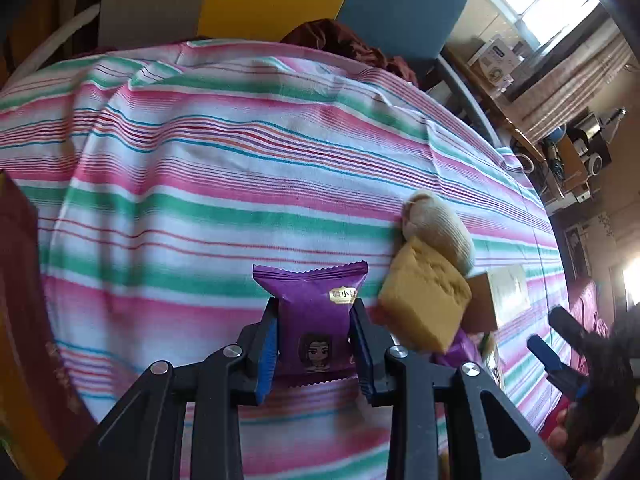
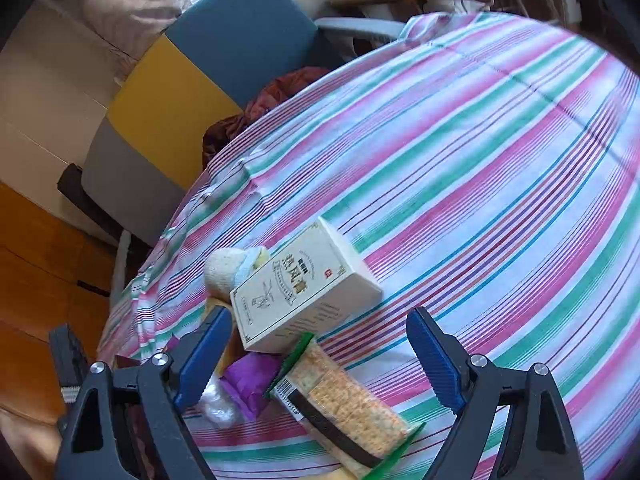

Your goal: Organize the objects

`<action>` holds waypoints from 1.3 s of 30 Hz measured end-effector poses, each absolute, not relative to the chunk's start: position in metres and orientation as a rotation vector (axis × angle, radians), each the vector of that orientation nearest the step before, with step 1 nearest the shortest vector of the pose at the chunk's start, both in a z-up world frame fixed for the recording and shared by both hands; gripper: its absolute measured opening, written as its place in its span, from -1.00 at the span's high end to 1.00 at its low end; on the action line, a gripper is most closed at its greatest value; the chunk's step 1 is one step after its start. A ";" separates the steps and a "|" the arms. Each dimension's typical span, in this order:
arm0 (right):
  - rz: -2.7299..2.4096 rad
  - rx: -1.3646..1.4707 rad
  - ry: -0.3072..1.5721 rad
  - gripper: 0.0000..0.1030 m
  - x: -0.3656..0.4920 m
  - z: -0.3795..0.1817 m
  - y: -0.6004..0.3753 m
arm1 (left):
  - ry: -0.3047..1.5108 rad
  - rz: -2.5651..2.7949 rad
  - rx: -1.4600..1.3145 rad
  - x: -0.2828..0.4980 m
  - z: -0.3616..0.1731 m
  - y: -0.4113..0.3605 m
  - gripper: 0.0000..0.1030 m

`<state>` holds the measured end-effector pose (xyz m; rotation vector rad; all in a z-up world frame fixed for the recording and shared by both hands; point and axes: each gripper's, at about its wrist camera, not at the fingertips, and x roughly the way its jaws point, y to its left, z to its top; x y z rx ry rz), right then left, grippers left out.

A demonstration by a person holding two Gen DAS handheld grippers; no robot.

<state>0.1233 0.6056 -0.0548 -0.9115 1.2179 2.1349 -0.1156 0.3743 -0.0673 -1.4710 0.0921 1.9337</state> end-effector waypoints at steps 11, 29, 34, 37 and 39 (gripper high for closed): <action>2.099 -0.964 1.479 -0.85 0.089 -0.080 0.605 | 0.146 1.928 -1.274 -0.062 -0.032 0.311 0.37; 2.117 -1.167 0.954 -0.03 0.033 -0.065 0.616 | 0.050 1.972 -1.228 -0.044 -0.016 0.233 0.37; 2.145 -1.200 0.773 -0.04 0.044 -0.065 0.605 | 0.049 1.976 -1.252 -0.039 -0.023 0.226 0.37; 2.151 -1.183 0.712 -0.05 0.041 -0.067 0.603 | 0.053 1.989 -1.253 -0.034 -0.022 0.221 0.37; 2.159 -1.164 0.708 -0.06 0.044 -0.069 0.602 | 0.058 2.000 -1.251 -0.032 -0.021 0.217 0.37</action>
